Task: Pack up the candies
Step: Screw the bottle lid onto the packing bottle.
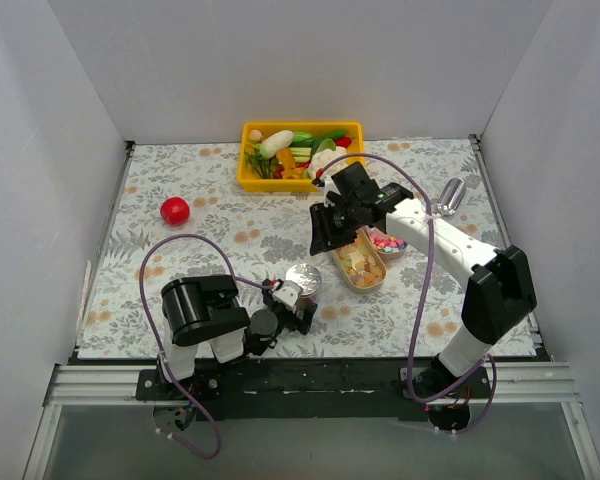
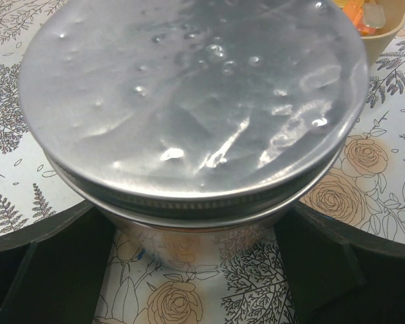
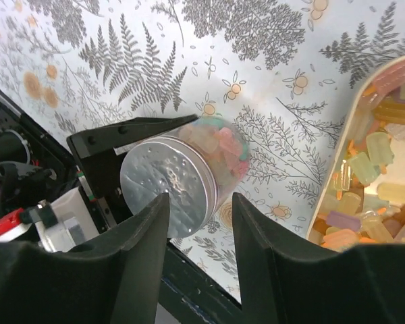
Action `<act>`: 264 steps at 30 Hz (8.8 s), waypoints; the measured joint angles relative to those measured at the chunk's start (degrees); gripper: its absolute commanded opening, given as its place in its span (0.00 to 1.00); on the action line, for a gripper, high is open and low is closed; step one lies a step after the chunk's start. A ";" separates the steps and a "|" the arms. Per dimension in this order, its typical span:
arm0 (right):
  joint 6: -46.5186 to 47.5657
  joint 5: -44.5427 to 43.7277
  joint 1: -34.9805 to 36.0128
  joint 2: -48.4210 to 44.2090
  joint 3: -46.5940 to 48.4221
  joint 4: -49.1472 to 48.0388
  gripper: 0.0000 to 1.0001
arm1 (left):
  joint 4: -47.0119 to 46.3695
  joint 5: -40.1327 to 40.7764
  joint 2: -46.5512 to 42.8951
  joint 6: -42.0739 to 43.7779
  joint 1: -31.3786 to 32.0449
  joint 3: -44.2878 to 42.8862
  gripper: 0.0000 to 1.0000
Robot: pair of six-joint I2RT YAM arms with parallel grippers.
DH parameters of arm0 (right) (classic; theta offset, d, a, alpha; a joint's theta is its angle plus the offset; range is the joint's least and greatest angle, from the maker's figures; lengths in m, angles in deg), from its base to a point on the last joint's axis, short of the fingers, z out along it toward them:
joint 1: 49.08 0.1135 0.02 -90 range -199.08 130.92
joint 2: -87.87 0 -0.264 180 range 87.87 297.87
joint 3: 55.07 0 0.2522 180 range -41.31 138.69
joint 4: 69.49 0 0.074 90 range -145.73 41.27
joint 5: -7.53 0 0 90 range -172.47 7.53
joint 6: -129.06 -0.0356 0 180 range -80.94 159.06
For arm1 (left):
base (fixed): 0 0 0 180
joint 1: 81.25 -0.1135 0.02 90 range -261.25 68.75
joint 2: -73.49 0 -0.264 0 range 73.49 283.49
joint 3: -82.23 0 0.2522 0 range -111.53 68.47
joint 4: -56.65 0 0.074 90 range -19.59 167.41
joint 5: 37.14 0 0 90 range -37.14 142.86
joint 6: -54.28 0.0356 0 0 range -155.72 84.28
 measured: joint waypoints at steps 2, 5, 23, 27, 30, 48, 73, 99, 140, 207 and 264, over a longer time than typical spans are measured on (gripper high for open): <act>1.01 1.27 0.07 2.21 0.37 -0.15 0.45 | 0.00 0.00 0.00 -0.02 0.00 0.00 0.80; 2.21 3.48 0.09 4.85 0.35 0.13 0.42 | 0.00 0.00 0.00 -0.07 0.00 0.00 0.80; 5.46 9.94 -0.57 3.45 -7.21 -3.98 0.16 | 0.00 0.00 0.00 -0.20 0.00 -0.02 0.80; 5.33 9.25 -0.20 0.92 -9.73 -4.37 0.10 | 0.00 0.00 0.00 -0.20 0.00 -0.04 0.80; 5.14 7.96 0.68 -0.90 -11.10 -4.33 0.09 | 0.00 0.02 0.07 -0.22 0.00 -0.04 0.80; 5.18 -1.01 1.68 0.24 1.60 2.47 0.46 | 0.00 0.02 0.07 -0.22 0.00 -0.04 0.80; 12.72 4.28 4.87 6.78 -2.38 1.42 0.72 | 0.00 0.07 0.11 -0.31 0.02 -0.02 0.80; 7.74 -9.66 9.90 6.32 0.61 2.01 0.38 | 0.00 0.09 0.11 -0.33 0.00 -0.02 0.80; 3.30 -6.99 8.79 -9.03 -17.79 -10.29 0.10 | 0.00 0.07 0.07 -0.39 0.02 -0.07 0.80; 1.25 -7.41 5.57 -3.48 -7.74 -1.97 0.43 | -0.09 2.05 0.76 -1.31 1.38 -0.15 0.80; -1.70 -6.43 5.25 -12.52 -14.38 3.54 0.42 | 3.34 4.44 -6.82 -1.75 5.44 3.93 0.98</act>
